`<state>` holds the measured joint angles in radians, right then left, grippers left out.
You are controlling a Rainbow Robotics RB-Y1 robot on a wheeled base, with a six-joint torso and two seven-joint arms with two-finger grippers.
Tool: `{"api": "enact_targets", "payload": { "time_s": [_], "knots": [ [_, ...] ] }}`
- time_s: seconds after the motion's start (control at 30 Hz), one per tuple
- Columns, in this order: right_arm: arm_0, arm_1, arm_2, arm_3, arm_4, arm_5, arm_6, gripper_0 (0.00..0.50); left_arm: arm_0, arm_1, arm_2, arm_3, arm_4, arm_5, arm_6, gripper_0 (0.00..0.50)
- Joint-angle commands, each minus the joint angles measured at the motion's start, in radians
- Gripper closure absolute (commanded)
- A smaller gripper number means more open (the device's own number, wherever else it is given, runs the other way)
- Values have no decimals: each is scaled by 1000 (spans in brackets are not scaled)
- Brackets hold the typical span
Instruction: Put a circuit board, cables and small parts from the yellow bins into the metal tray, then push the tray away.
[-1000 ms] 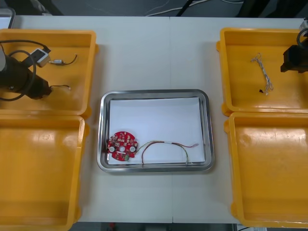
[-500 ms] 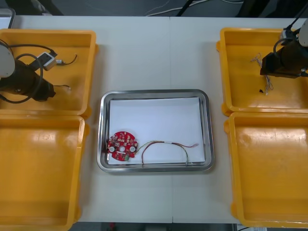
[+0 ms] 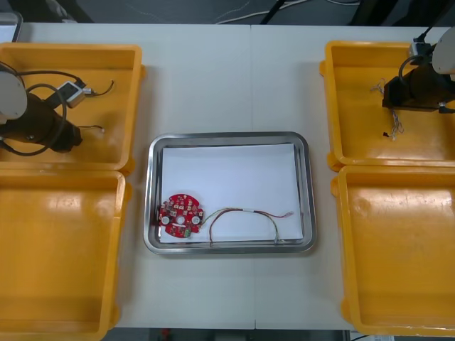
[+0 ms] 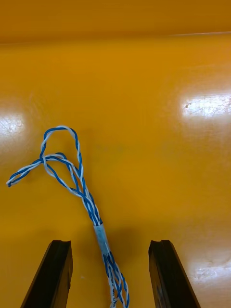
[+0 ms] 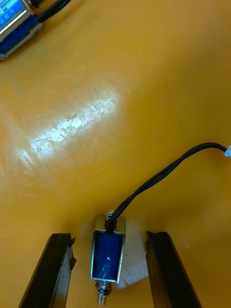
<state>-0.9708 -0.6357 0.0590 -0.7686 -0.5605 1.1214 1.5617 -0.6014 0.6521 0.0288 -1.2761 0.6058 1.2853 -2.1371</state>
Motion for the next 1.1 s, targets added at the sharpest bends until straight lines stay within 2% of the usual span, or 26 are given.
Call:
{"api": "enact_targets", "payload": {
  "time_s": [0.03, 0.1, 0.17, 0.23, 0.43, 0.6, 0.73, 0.77, 0.8, 0.83, 0.87, 0.9, 1.1],
  "knots": [
    [-52, 8, 25, -5, 10, -26, 26, 38, -37, 27, -21, 0, -14, -14, -15, 158],
    [-52, 10, 31, 3, 8, -37, 24, 37, -37, 23, -21, 0, -15, -14, -15, 243],
    [-52, 13, 31, 26, 4, -66, 27, 38, -37, 18, -21, 3, -18, -15, -12, 402],
    [-51, 17, 33, 40, 4, -88, 32, 37, -37, 18, -21, 3, -21, -15, -9, 500],
    [-52, 28, 33, 41, 10, -89, 27, 37, -37, 18, -12, 0, -11, -4, -1, 500],
    [-51, 34, 35, 46, 10, -92, 26, 45, -40, 18, 34, -66, -17, 97, 14, 500],
    [-49, 36, 35, 49, 11, -89, 32, 162, -50, 26, 76, -146, -20, 223, 55, 500],
    [-49, 36, 33, 55, 11, -89, 32, 246, -55, 29, 83, -178, -20, 262, 74, 500],
    [-49, 36, 35, 60, 11, -89, 32, 361, -58, 34, 88, -210, -21, 304, 98, 500],
    [-51, 36, 33, 61, 11, -92, 32, 404, -60, 35, 89, -224, -23, 322, 114, 500],
    [-49, 36, 35, 63, 11, -92, 32, 470, -61, 40, 91, -256, -24, 362, 143, 500],
    [-49, 36, 35, 63, 11, -92, 32, 500, -64, 44, 92, -284, -24, 397, 167, 500],
    [-49, 36, 35, 61, 16, -92, 41, 500, -103, 60, 95, -404, 0, 578, 325, 500]
  ]
}}
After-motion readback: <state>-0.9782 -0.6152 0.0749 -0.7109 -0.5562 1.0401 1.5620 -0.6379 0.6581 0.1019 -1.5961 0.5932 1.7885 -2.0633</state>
